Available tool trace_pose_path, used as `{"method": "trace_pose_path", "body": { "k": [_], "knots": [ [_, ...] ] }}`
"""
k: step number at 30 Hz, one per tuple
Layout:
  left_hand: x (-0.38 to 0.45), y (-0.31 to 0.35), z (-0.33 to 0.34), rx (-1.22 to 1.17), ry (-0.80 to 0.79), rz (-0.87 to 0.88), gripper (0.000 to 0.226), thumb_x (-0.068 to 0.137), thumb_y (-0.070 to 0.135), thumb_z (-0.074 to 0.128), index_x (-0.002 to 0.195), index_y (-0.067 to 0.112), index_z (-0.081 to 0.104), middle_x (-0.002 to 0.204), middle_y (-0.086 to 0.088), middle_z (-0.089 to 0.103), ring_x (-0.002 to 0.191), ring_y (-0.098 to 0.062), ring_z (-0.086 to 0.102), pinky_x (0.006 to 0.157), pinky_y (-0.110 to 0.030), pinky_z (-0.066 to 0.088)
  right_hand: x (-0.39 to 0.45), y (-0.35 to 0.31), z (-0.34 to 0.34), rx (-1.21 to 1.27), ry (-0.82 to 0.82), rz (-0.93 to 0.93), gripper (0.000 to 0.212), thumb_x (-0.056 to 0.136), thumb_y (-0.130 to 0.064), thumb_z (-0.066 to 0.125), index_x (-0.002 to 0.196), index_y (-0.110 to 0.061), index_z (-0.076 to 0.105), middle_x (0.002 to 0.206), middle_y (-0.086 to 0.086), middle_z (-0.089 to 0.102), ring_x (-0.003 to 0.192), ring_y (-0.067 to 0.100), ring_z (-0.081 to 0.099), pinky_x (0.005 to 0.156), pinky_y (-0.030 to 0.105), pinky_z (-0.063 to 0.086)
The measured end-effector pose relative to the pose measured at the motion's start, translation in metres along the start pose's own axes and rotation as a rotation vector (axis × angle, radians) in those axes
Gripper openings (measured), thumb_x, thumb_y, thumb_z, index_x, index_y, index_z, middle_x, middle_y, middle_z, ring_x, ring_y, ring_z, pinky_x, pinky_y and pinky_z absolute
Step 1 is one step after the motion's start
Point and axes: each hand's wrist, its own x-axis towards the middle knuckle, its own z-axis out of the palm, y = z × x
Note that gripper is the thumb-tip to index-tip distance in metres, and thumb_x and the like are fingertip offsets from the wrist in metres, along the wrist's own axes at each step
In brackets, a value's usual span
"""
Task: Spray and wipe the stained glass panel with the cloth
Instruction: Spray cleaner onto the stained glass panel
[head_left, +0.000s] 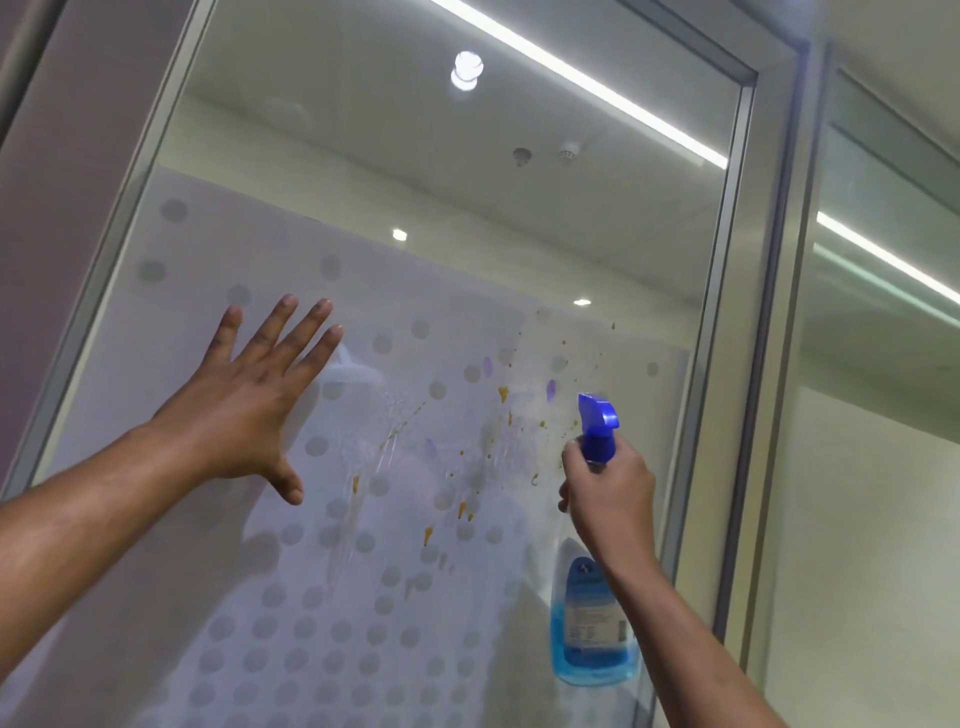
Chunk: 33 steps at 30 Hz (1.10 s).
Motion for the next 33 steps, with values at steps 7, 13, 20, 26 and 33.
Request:
{"method": "trace_pose_path", "body": {
  "k": [7,13,20,26,33],
  "knots": [
    [-0.001,0.000,0.000,0.006,0.003,0.001,0.186,0.033,0.098,0.077,0.160,0.028,-0.039,0.168,0.004,-0.051,0.155,-0.023,-0.049,0.130,-0.065,-0.016,-0.008,-0.024,0.023,0.008,-0.093,-0.118,0.016,0.094,-0.028,0.064,0.081,-0.023,0.057,0.069,0.007,0.069,0.064,0.032,0.072,0.063,0.045,0.063],
    [-0.001,-0.001,0.000,0.013,0.005,-0.008,0.186,0.032,0.098,0.077,0.160,0.028,-0.039,0.168,0.004,-0.050,0.156,-0.024,-0.048,0.130,-0.065,-0.016,-0.010,-0.044,0.038,0.034,-0.125,-0.161,0.022,0.094,-0.032,0.062,0.076,-0.024,0.052,0.067,0.011,0.067,0.065,0.036,0.071,0.066,0.052,0.062],
    [-0.002,0.000,-0.001,-0.003,-0.009,-0.006,0.185,0.036,0.097,0.078,0.158,0.028,-0.043,0.165,0.004,-0.054,0.153,-0.023,-0.051,0.130,-0.065,-0.016,-0.020,-0.043,0.033,0.033,-0.114,-0.176,0.020,0.097,-0.031,0.064,0.080,-0.026,0.054,0.068,0.007,0.067,0.064,0.033,0.071,0.066,0.052,0.062],
    [-0.006,0.000,-0.002,0.002,-0.031,-0.009,0.184,0.037,0.097,0.077,0.156,0.028,-0.046,0.164,0.003,-0.056,0.152,-0.023,-0.053,0.128,-0.063,-0.020,-0.073,-0.019,0.039,0.026,-0.237,-0.097,0.020,0.089,-0.041,0.059,0.076,-0.028,0.052,0.064,0.004,0.064,0.061,0.033,0.068,0.061,0.052,0.060],
    [-0.004,0.002,-0.005,0.006,-0.038,-0.005,0.184,0.038,0.095,0.079,0.157,0.029,-0.044,0.163,0.004,-0.056,0.153,-0.024,-0.050,0.128,-0.062,-0.020,-0.125,-0.002,0.056,-0.009,-0.373,-0.045,0.024,0.086,-0.047,0.053,0.078,-0.024,0.052,0.063,0.008,0.062,0.058,0.033,0.066,0.059,0.052,0.058]
  ]
}}
